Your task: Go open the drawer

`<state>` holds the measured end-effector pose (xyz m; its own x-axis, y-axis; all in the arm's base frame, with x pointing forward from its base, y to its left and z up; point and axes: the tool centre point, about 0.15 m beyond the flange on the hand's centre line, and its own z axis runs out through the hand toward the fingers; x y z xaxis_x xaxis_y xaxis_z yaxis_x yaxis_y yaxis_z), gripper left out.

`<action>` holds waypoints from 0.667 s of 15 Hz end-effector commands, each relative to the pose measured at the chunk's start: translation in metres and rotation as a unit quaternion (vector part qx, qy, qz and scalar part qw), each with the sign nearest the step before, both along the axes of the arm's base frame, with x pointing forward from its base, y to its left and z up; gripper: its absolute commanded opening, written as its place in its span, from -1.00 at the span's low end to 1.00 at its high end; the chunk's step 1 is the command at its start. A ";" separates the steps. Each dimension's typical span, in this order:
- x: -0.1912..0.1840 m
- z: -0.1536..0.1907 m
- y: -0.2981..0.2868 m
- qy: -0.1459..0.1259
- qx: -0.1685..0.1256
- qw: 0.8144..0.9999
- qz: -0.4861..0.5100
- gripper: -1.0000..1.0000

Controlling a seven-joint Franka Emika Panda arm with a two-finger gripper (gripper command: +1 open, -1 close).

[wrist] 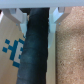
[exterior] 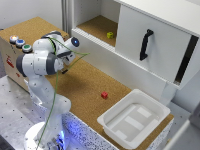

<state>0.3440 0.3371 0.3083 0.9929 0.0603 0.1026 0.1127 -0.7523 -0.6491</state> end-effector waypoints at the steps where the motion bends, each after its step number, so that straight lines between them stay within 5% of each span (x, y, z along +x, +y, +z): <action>1: 0.018 -0.025 -0.047 0.012 -0.009 1.000 0.009 -1.00; 10: 0.022 -0.029 -0.082 0.011 -0.003 1.000 -0.007 -1.00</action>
<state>0.3459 0.2897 0.3093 0.9950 0.0466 0.0885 0.0922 -0.7703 -0.6310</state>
